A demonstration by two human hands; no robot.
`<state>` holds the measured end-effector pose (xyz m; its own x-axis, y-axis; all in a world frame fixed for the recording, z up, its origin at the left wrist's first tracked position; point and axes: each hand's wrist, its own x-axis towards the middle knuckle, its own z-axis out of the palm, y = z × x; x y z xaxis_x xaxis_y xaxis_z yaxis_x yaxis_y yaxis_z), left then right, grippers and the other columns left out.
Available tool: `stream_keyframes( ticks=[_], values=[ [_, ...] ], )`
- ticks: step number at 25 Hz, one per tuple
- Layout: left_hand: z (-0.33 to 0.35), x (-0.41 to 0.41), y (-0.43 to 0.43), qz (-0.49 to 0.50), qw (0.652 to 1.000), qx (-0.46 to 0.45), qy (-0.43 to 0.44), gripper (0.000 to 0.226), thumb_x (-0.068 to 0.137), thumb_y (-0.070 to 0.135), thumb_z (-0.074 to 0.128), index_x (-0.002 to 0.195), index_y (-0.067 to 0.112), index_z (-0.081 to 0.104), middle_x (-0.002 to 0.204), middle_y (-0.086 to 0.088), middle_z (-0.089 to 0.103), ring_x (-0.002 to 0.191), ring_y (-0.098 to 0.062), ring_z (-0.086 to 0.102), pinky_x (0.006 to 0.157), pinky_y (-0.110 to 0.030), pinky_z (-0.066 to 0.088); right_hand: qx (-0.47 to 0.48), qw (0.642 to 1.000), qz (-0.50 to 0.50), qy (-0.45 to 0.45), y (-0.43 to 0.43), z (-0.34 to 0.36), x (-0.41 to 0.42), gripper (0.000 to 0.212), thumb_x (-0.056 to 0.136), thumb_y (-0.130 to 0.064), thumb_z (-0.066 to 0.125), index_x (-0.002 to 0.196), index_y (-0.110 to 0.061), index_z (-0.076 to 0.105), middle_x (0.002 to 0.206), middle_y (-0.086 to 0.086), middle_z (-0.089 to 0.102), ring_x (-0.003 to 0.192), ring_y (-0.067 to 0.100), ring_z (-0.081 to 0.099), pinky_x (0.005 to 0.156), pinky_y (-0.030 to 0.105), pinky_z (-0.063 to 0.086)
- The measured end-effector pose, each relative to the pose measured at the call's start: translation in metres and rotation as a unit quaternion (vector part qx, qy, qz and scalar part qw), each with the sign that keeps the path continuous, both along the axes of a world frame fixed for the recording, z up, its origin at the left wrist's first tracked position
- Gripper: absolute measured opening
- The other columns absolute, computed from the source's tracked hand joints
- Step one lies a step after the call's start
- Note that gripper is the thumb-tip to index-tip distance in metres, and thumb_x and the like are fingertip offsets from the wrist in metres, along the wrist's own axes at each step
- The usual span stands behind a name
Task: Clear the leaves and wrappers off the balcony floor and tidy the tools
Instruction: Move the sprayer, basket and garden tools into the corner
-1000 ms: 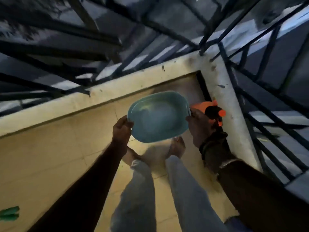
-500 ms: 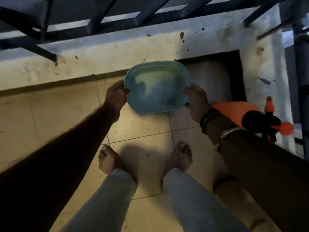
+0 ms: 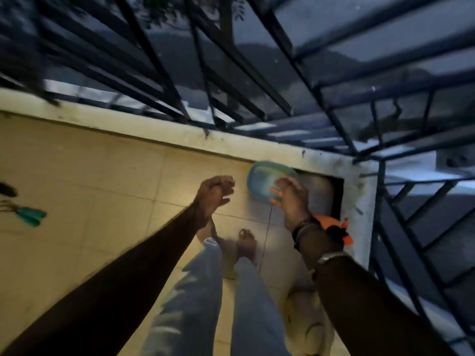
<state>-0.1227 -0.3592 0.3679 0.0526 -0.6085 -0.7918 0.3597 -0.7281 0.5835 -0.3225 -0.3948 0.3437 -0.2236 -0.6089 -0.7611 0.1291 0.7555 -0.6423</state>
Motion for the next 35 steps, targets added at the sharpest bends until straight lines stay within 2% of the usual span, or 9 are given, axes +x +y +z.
stream_keyframes(
  ticks=[4,7,11,14,18,21,24,29,35],
  values=[
    [0.119,0.038,0.068,0.101,0.995,0.002,-0.017,0.026,0.097,-0.003,0.044,0.094,0.011,0.065,0.093,-0.009,0.067,0.082,-0.023,0.062,0.068,-0.027,0.049,-0.035,0.992,0.118,-0.038,0.037,0.131,0.072,0.016,0.1,-0.01,0.056,0.114,-0.012,0.065,0.1,0.006,0.069,0.092,0.025,0.067,0.069,0.033,0.053],
    [0.183,0.059,0.116,0.165,0.985,-0.013,-0.053,0.022,0.1,0.001,0.046,0.093,0.011,0.064,0.087,-0.007,0.064,0.07,-0.018,0.059,0.059,-0.023,0.047,-0.06,0.977,0.201,-0.043,0.067,0.192,0.116,0.019,0.098,-0.011,0.058,0.115,-0.014,0.066,0.104,0.007,0.07,0.092,0.023,0.069,0.067,0.032,0.054],
    [0.229,0.1,0.188,0.283,0.947,-0.043,-0.146,0.013,0.099,0.005,0.054,0.097,0.01,0.066,0.092,-0.009,0.066,0.077,-0.021,0.062,0.065,-0.027,0.051,-0.068,0.941,0.327,-0.054,0.108,0.237,0.177,0.021,0.097,-0.013,0.06,0.116,-0.015,0.067,0.108,0.007,0.07,0.095,0.022,0.07,0.076,0.039,0.059],
    [0.238,0.138,0.246,0.387,0.905,-0.042,-0.173,0.014,0.099,0.008,0.054,0.103,0.007,0.067,0.093,-0.008,0.068,0.078,-0.021,0.064,0.066,-0.028,0.053,-0.062,0.907,0.411,-0.065,0.139,0.256,0.229,0.016,0.097,-0.014,0.06,0.11,-0.019,0.067,0.11,0.008,0.07,0.099,0.024,0.069,0.081,0.041,0.059],
    [0.242,0.195,0.324,0.486,0.854,-0.04,-0.184,0.016,0.099,0.01,0.056,0.107,0.003,0.068,0.092,-0.008,0.069,0.075,-0.018,0.065,0.066,-0.029,0.055,-0.056,0.862,0.498,-0.075,0.188,0.264,0.317,0.022,0.097,-0.013,0.061,0.118,-0.013,0.067,0.112,0.01,0.071,0.099,0.024,0.069,0.075,0.036,0.057],
    [0.24,0.245,0.379,0.534,0.824,-0.045,-0.184,0.012,0.098,0.011,0.058,0.1,0.007,0.069,0.091,-0.008,0.069,0.076,-0.018,0.065,0.067,-0.03,0.055,-0.057,0.836,0.539,-0.088,0.232,0.265,0.391,0.023,0.097,-0.013,0.061,0.12,-0.011,0.067,0.112,0.011,0.07,0.1,0.025,0.068,0.074,0.035,0.057],
    [0.242,0.297,0.428,0.566,0.803,-0.03,-0.187,0.012,0.098,0.012,0.059,0.099,0.01,0.07,0.093,-0.009,0.072,0.078,-0.017,0.066,0.066,-0.029,0.056,-0.052,0.825,0.555,-0.092,0.279,0.267,0.461,0.022,0.097,-0.012,0.061,0.118,-0.011,0.068,0.112,0.011,0.071,0.097,0.024,0.068,0.069,0.033,0.056],
    [0.243,0.381,0.468,0.578,0.792,-0.018,-0.197,0.014,0.096,0.012,0.061,0.105,0.007,0.071,0.097,-0.009,0.074,0.083,-0.018,0.068,0.067,-0.029,0.057,-0.055,0.81,0.575,-0.1,0.324,0.271,0.558,0.018,0.095,-0.012,0.063,0.112,-0.015,0.07,0.111,0.01,0.073,0.094,0.022,0.07,0.069,0.033,0.058],
    [0.215,0.507,0.459,0.566,0.799,0.036,-0.2,0.011,0.093,0.011,0.065,0.099,0.006,0.073,0.095,-0.01,0.073,0.08,-0.019,0.068,0.072,-0.034,0.059,-0.062,0.812,0.574,-0.086,0.317,0.239,0.679,0.014,0.095,-0.011,0.064,0.106,-0.018,0.07,0.109,0.008,0.073,0.096,0.022,0.071,0.071,0.033,0.059]
  ],
)
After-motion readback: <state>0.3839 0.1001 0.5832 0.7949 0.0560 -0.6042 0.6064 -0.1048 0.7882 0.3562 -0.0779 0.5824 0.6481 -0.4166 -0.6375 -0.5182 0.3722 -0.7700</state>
